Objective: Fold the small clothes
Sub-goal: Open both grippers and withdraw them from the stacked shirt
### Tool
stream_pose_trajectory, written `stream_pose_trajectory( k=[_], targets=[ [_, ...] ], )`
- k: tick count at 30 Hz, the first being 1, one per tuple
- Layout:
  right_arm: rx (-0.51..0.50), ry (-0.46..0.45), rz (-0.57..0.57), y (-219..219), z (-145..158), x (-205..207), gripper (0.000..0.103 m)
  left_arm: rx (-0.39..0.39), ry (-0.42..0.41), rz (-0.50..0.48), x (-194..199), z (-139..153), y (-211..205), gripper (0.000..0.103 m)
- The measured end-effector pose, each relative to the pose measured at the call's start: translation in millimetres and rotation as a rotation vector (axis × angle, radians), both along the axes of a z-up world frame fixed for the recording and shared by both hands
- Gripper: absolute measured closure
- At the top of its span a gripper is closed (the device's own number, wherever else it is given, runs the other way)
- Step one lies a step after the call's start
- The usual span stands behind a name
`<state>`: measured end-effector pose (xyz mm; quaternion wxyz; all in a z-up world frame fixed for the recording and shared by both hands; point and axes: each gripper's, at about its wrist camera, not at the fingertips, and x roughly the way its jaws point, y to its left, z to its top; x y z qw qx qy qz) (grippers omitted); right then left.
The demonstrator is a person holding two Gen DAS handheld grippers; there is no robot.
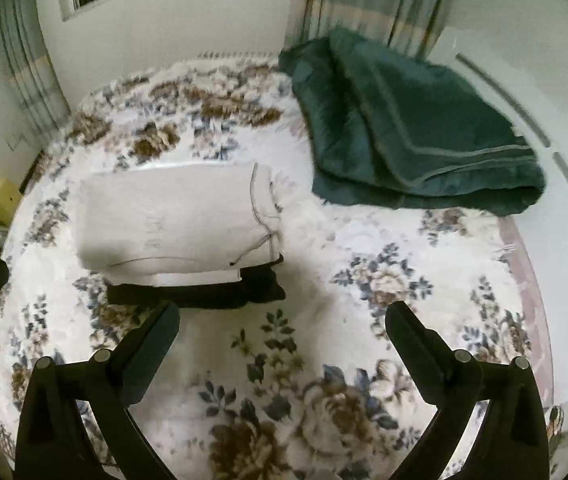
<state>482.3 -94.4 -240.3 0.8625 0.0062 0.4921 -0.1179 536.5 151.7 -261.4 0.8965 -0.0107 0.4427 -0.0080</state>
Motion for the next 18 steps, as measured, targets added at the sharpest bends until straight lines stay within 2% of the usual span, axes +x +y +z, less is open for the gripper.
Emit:
stream_pose_trajectory(
  k=[9,15,18],
  targets=[
    [-0.017,-0.157,0.059,13,142,-153,0.0,0.022,-0.141,0.027,-132,117,-7,0.0],
    [-0.032,-0.276,0.1,15,221,-247,0.0,0.009,-0.217,0.035,-200,171,-10,0.0],
    [-0.035,-0.323,0.114,13,250,-283,0.0,0.008,-0.253,0.052,-230,192,-10,0.0]
  ],
)
